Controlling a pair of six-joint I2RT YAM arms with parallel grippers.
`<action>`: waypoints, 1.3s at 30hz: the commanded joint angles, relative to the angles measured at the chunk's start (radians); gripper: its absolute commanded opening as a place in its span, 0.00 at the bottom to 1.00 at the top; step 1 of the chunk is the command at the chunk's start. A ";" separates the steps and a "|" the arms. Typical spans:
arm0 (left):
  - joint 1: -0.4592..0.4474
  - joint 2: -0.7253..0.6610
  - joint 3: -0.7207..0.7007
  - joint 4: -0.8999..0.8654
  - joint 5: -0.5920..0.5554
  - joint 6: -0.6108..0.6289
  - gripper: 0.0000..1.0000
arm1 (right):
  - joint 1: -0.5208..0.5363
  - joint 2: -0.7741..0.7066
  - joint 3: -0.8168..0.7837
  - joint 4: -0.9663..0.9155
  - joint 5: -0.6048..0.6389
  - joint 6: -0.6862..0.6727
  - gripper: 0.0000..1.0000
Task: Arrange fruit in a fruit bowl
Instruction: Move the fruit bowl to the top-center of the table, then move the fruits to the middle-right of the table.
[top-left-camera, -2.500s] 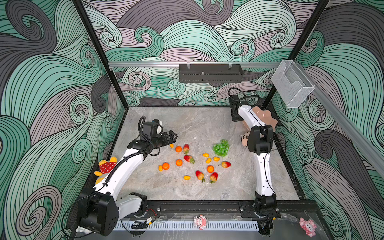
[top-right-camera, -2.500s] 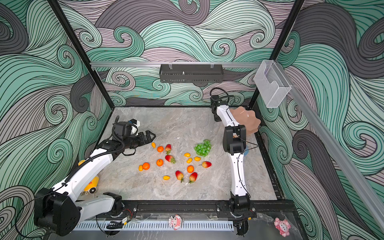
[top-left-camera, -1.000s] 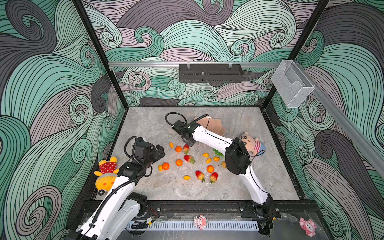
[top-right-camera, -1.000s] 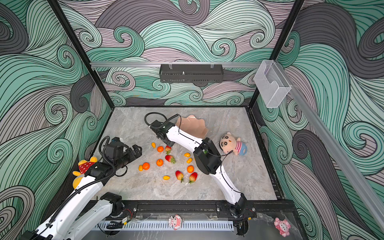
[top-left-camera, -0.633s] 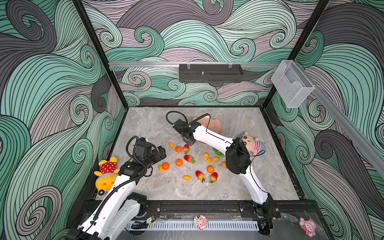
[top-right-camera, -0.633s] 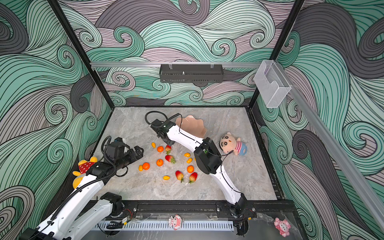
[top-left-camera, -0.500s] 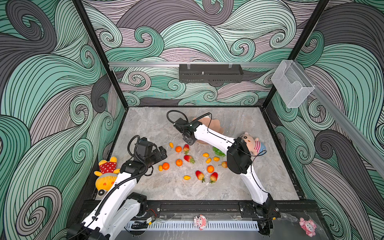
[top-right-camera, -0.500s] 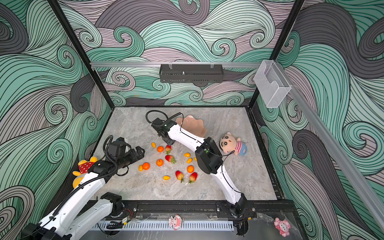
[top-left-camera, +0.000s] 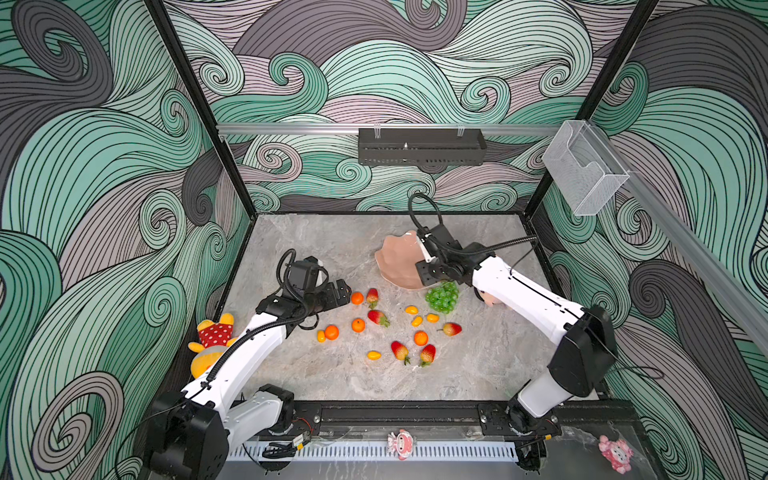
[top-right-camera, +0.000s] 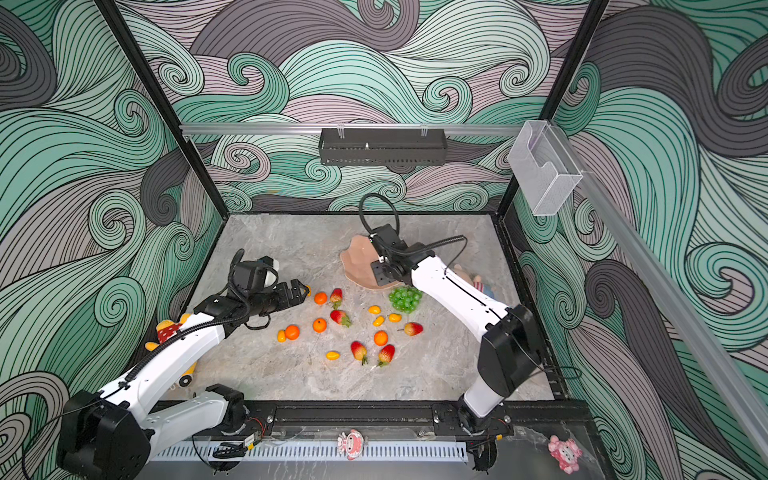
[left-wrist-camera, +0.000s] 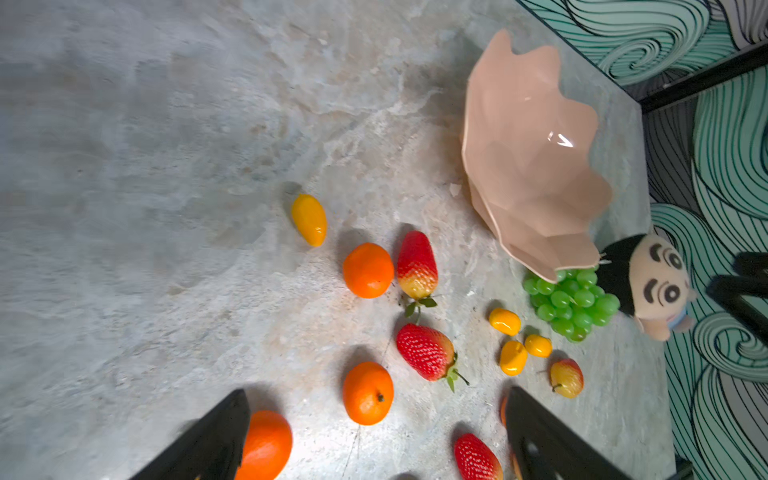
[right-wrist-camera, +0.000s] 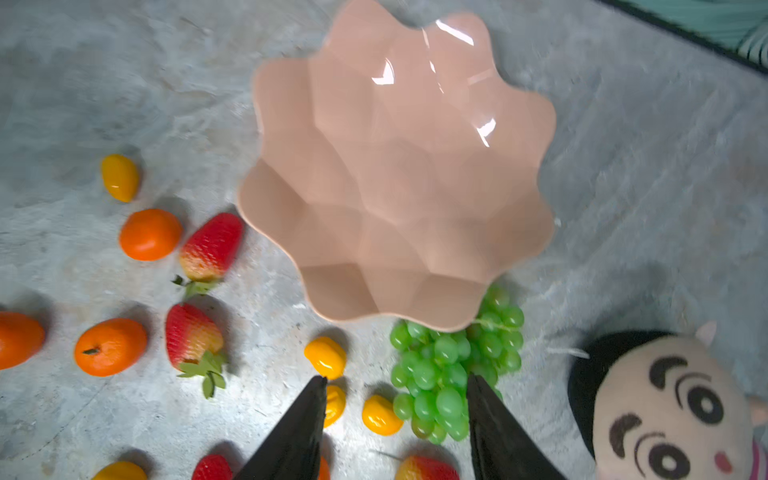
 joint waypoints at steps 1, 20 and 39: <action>-0.081 0.050 0.032 0.067 -0.001 0.006 0.99 | -0.039 -0.043 -0.123 0.051 -0.038 0.090 0.57; -0.405 0.313 0.199 0.126 -0.090 -0.019 0.99 | -0.055 0.083 -0.201 0.076 0.032 0.139 0.91; -0.422 0.464 0.287 0.070 -0.050 -0.009 0.98 | -0.295 0.007 -0.304 0.076 0.052 0.135 0.87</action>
